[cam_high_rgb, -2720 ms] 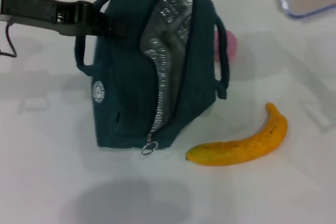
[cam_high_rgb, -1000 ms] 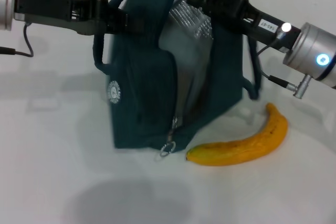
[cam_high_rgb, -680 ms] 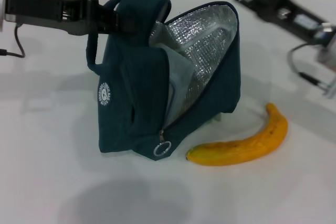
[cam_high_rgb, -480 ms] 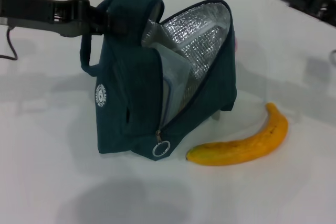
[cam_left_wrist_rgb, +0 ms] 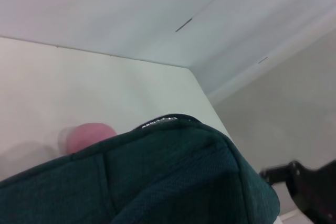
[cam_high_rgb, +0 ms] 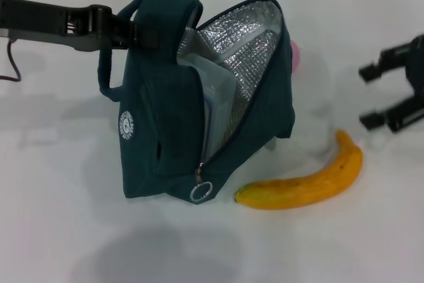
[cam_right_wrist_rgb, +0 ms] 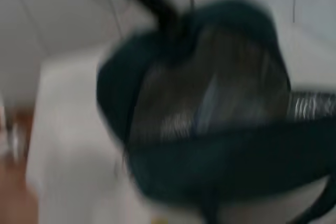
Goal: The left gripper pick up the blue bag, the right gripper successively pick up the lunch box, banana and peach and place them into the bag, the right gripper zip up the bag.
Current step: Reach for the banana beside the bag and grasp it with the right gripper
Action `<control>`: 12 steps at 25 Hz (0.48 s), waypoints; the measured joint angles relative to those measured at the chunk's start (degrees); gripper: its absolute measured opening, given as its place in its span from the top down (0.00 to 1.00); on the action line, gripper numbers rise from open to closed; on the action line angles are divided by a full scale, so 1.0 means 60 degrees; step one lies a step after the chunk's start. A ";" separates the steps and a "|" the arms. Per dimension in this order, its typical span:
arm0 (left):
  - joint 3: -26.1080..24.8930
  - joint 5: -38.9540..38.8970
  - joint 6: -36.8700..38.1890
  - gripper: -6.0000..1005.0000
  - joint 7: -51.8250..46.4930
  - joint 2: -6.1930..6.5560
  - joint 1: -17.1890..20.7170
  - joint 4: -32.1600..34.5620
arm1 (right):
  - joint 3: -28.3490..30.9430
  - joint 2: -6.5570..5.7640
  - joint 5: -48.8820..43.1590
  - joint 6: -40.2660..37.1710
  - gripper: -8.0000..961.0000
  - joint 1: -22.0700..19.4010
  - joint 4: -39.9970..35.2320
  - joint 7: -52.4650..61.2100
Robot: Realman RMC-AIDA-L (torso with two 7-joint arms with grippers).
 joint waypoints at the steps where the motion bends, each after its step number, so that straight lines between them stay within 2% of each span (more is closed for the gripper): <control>1: 0.0000 0.0000 0.0001 0.96 0.0007 -0.0007 -0.0001 0.0018 | 0.0133 0.0208 -0.0788 -0.0438 0.09 0.0176 -0.0452 -0.0062; 4: -0.0004 0.0000 0.0000 0.96 0.0012 -0.0008 -0.0032 0.0007 | 0.0087 0.0708 -0.2735 -0.1336 0.10 0.0674 -0.1404 -0.0324; 5: -0.0004 0.0000 0.0000 0.96 0.0012 -0.0008 -0.0032 0.0007 | -0.0105 0.1001 -0.3532 -0.1538 0.10 0.0860 -0.1767 -0.0529; 9: -0.0008 -0.0019 -0.0003 0.96 -0.0035 -0.0030 -0.0069 -0.0007 | -0.1048 0.1647 -0.4905 -0.1504 0.11 0.1071 -0.2279 -0.1189; 12: -0.0008 -0.0029 -0.0093 0.96 -0.0155 -0.0060 -0.0081 -0.0046 | -0.1904 0.1894 -0.5268 -0.1306 0.11 0.1115 -0.2350 -0.1603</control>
